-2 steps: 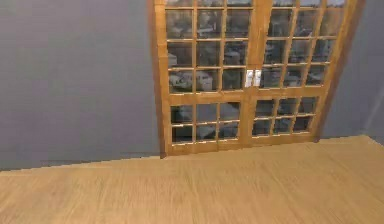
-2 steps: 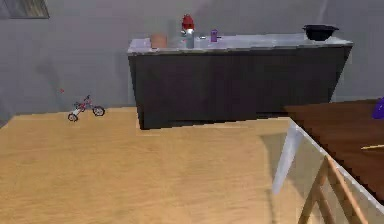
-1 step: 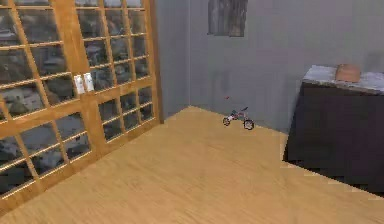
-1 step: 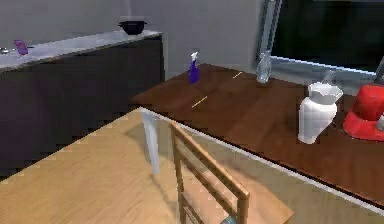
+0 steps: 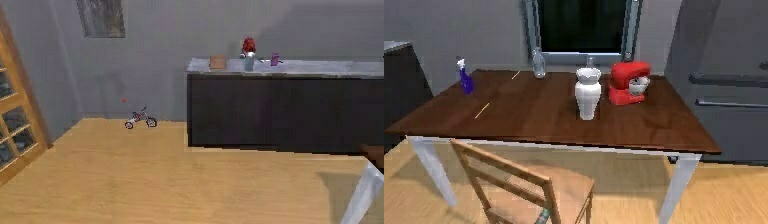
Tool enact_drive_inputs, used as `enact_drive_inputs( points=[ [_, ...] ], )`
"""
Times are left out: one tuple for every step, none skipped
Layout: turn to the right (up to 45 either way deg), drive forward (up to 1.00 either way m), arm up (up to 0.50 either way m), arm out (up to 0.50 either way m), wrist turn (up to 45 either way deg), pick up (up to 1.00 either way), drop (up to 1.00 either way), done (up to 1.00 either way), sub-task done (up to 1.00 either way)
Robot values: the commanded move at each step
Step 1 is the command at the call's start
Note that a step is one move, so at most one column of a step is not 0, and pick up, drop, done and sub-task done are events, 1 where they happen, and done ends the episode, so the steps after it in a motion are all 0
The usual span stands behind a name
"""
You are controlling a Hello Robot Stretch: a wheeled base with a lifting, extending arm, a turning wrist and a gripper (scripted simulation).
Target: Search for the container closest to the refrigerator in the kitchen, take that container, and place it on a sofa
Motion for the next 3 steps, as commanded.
enact_drive_inputs(
  points=[
    [45.0,0.00,0.00,0.00,0.0,0.00,0.00,0.00,0.00],
    [45.0,0.00,0.00,0.00,0.0,0.00,0.00,0.00,0.00],
    [39.0,0.00,0.00,0.00,0.0,0.00,0.00,0.00,0.00]
  ],
)
